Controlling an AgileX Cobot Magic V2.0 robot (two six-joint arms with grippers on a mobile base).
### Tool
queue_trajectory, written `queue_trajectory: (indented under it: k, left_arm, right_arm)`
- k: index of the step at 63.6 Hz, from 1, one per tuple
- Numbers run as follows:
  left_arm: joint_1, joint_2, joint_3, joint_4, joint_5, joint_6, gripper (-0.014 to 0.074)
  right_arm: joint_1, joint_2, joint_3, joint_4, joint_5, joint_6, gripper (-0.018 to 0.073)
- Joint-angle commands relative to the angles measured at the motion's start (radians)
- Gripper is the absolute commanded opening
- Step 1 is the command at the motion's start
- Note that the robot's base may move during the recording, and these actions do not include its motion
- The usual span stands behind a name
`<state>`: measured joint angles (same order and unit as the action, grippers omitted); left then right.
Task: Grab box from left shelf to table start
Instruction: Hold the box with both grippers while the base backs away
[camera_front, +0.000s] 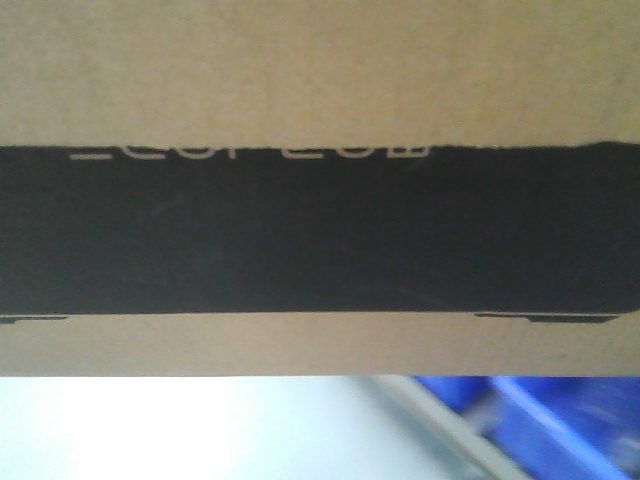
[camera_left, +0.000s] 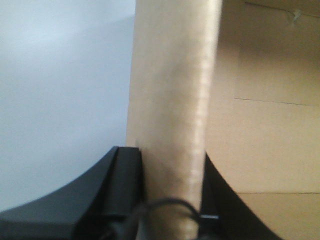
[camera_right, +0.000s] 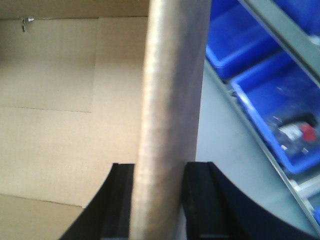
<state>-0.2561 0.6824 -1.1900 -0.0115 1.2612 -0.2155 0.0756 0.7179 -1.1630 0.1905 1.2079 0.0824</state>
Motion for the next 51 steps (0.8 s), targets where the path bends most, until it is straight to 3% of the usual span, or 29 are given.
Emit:
queue_trajectory:
  k: [1,51]
  left_arm:
    - [-0.006,-0.008,-0.038,-0.043,-0.115,-0.024,-0.0015]
    - [-0.006,-0.008,-0.038,-0.049,-0.122,-0.024,-0.0015]
  right_arm:
    - [-0.006,0.001,-0.027,-0.043,-0.092,-0.008,0.0057]
    - [-0.006,0.001,-0.027,-0.043,-0.092,-0.008,0.0057]
